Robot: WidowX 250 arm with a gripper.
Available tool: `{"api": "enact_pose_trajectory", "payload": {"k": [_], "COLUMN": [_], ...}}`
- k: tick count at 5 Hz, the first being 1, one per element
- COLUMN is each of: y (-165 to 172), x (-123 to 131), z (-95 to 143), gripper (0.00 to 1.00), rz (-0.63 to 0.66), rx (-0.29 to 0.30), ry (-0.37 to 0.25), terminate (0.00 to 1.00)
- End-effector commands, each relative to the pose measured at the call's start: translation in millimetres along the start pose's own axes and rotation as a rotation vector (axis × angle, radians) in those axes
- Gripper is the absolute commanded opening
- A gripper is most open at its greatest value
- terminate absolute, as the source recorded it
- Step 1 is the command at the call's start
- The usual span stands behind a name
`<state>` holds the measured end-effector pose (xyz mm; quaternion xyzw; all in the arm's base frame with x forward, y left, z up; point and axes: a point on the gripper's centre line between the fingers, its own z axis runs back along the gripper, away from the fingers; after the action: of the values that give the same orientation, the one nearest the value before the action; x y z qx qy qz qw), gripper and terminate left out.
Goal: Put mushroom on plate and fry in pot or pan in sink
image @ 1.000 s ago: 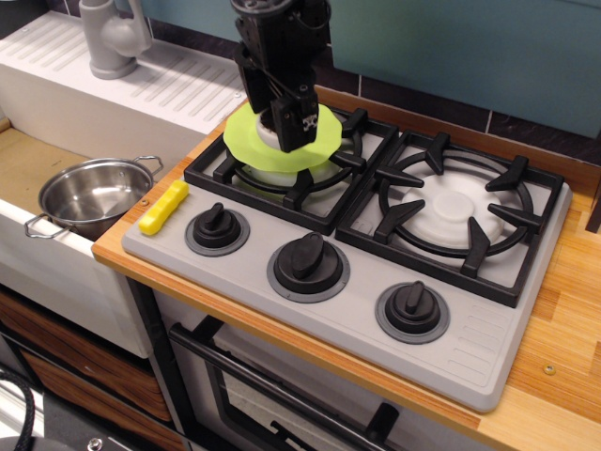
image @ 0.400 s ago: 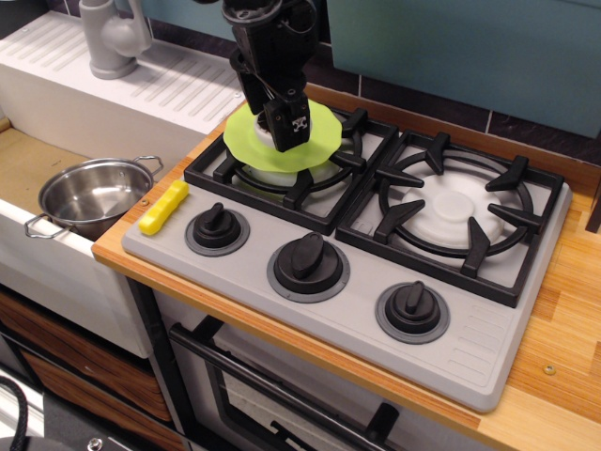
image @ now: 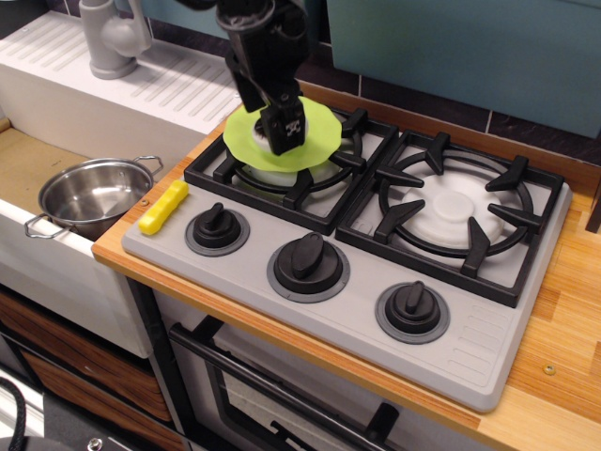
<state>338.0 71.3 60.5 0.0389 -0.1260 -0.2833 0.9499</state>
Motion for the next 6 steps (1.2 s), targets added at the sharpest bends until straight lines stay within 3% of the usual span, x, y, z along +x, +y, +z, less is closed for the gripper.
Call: {"api": "enact_pose_trajectory", "payload": {"k": [1,6], "y": [-6,-24], "x": [9,6], "z": [28,58], "gripper": [1.0,1.0], "rz": [0.0,-0.022], "rx": [0.044,0.057], "ry": [-0.021,0.066], "terminate": [0.0,0.0]}}
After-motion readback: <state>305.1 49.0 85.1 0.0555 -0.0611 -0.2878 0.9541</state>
